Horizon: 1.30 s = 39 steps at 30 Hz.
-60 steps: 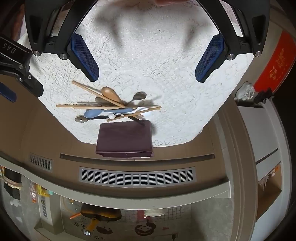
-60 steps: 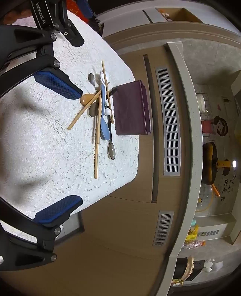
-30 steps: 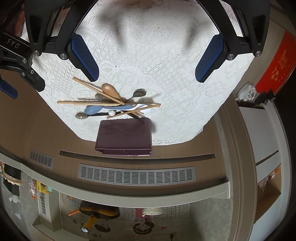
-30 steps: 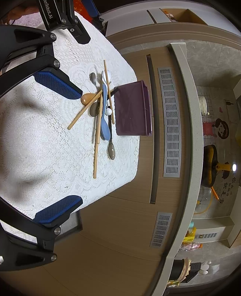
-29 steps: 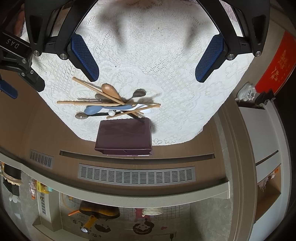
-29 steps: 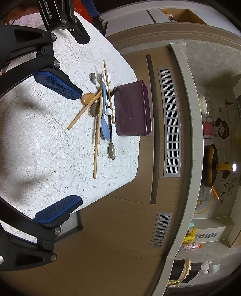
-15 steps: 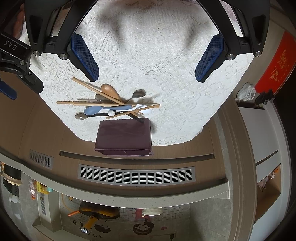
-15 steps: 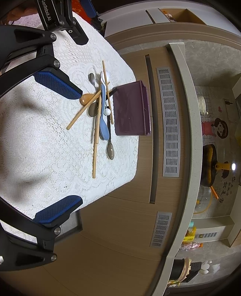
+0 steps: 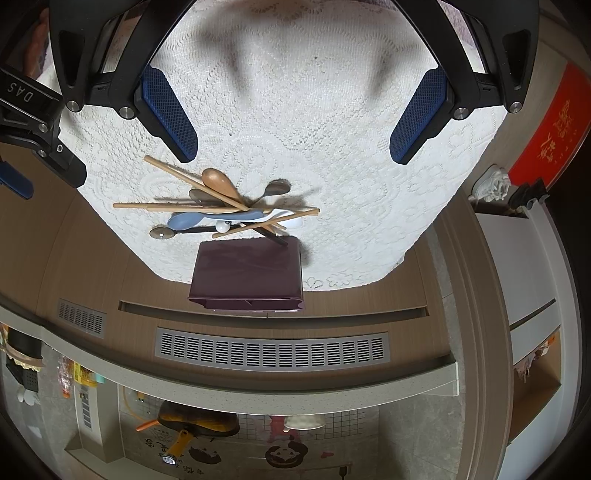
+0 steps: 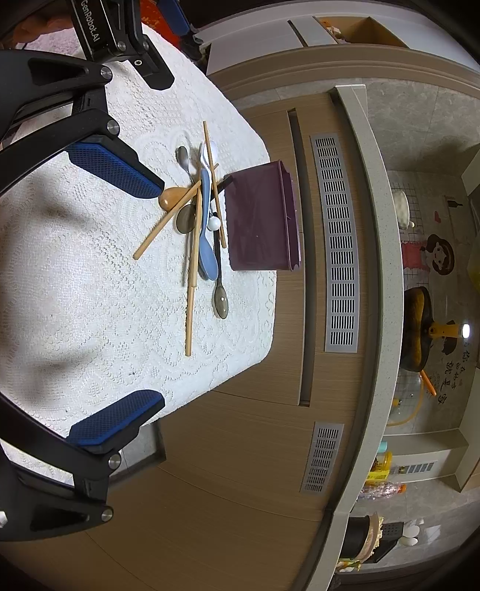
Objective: Organize utensils
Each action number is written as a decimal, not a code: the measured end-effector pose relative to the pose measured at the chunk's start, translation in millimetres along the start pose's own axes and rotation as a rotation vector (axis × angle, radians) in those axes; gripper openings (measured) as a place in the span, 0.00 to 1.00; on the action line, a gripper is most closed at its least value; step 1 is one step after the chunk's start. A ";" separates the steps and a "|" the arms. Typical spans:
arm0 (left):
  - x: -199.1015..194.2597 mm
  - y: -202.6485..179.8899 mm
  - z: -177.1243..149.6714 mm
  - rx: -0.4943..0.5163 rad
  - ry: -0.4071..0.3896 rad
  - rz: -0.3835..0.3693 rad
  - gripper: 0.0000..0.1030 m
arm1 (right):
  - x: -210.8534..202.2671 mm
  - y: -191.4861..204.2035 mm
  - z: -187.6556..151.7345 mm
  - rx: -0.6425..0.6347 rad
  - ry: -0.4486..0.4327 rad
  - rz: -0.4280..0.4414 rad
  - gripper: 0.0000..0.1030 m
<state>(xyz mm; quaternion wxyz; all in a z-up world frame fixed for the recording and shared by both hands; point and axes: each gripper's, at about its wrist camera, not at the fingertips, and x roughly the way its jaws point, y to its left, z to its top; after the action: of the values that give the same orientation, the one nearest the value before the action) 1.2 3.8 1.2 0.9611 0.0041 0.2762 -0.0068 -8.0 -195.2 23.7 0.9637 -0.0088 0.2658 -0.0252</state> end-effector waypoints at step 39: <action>4.8 6.2 6.9 -0.016 0.020 0.000 1.00 | 2.6 -0.4 6.4 -0.018 -0.009 -0.004 1.00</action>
<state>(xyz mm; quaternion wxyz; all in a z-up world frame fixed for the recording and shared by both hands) 9.1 9.9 4.6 0.9583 -0.0038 0.2857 -0.0048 -2.6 -195.7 27.9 0.9647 -0.0182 0.2617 -0.0245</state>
